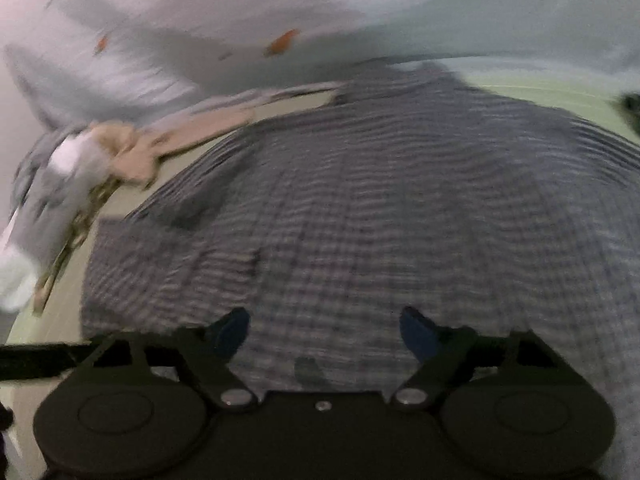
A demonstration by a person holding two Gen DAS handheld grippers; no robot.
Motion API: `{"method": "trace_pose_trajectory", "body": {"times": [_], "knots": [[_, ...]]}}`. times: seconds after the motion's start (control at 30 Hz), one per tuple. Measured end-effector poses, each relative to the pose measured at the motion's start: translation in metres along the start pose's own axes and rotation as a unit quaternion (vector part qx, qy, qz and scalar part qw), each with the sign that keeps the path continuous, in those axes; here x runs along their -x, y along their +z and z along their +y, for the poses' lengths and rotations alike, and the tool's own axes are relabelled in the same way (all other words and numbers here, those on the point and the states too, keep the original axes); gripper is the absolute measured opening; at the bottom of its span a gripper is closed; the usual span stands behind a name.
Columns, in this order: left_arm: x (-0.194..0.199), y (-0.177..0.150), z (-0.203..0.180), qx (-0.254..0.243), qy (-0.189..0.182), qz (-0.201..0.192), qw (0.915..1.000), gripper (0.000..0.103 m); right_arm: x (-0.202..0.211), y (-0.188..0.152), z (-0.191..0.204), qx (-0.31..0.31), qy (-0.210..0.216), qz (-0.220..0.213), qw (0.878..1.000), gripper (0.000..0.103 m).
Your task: Fold clothes
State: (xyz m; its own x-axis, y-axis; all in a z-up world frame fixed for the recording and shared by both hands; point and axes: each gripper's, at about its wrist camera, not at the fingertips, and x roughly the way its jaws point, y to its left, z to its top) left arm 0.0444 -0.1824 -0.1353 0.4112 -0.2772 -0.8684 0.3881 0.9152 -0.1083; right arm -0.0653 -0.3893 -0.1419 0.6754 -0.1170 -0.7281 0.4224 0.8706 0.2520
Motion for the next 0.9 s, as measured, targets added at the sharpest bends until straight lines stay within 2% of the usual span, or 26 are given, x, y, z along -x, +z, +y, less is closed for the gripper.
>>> {"method": "trace_pose_trajectory", "body": {"times": [0.13, 0.2, 0.33, 0.4, 0.43, 0.47, 0.5, 0.6, 0.67, 0.73, 0.9], "knots": [[-0.006, -0.020, 0.001, 0.002, 0.015, 0.031, 0.9994, 0.078, -0.019, 0.002, 0.031, 0.020, 0.047, 0.024, 0.998, 0.050], [-0.012, -0.028, 0.000, -0.002, 0.027, 0.044, 0.9987, 0.078, -0.030, 0.002, 0.042, 0.021, 0.055, 0.035, 0.998, 0.047], [-0.014, -0.044, -0.013, -0.046, 0.053, 0.021, 0.9973, 0.084, -0.045, -0.001, 0.056, 0.045, 0.030, 0.037, 0.998, 0.046], [-0.014, -0.046, -0.014, -0.034, 0.051, 0.018, 0.9980, 0.087, -0.048, 0.000, 0.059, 0.060, 0.027, 0.036, 0.997, 0.042], [-0.014, -0.046, -0.014, -0.028, 0.053, 0.017, 0.9981, 0.089, -0.048, 0.001, 0.059, 0.064, 0.029, 0.036, 0.997, 0.022], [-0.015, -0.046, -0.015, -0.022, 0.057, 0.016, 0.9980, 0.089, -0.049, 0.001, 0.057, 0.064, 0.035, 0.035, 0.997, 0.008], [-0.017, -0.044, -0.017, -0.016, 0.062, 0.016, 0.9978, 0.089, -0.047, 0.003, 0.053, 0.066, 0.043, 0.031, 0.996, 0.000], [-0.016, -0.041, -0.025, -0.002, 0.082, 0.017, 0.9965, 0.089, -0.033, 0.013, 0.035, 0.070, 0.054, 0.001, 0.996, 0.000], [-0.010, -0.040, -0.039, -0.011, 0.103, 0.003, 0.9946, 0.089, -0.010, 0.022, 0.013, 0.059, 0.046, -0.033, 0.997, 0.000], [-0.001, -0.039, -0.057, -0.011, 0.110, -0.012, 0.9938, 0.089, 0.000, 0.025, -0.005, 0.057, 0.046, -0.040, 0.997, 0.000], [0.005, -0.049, -0.110, 0.020, 0.069, -0.016, 0.9973, 0.089, 0.015, 0.027, -0.047, 0.058, 0.051, -0.037, 0.996, 0.000]]}}
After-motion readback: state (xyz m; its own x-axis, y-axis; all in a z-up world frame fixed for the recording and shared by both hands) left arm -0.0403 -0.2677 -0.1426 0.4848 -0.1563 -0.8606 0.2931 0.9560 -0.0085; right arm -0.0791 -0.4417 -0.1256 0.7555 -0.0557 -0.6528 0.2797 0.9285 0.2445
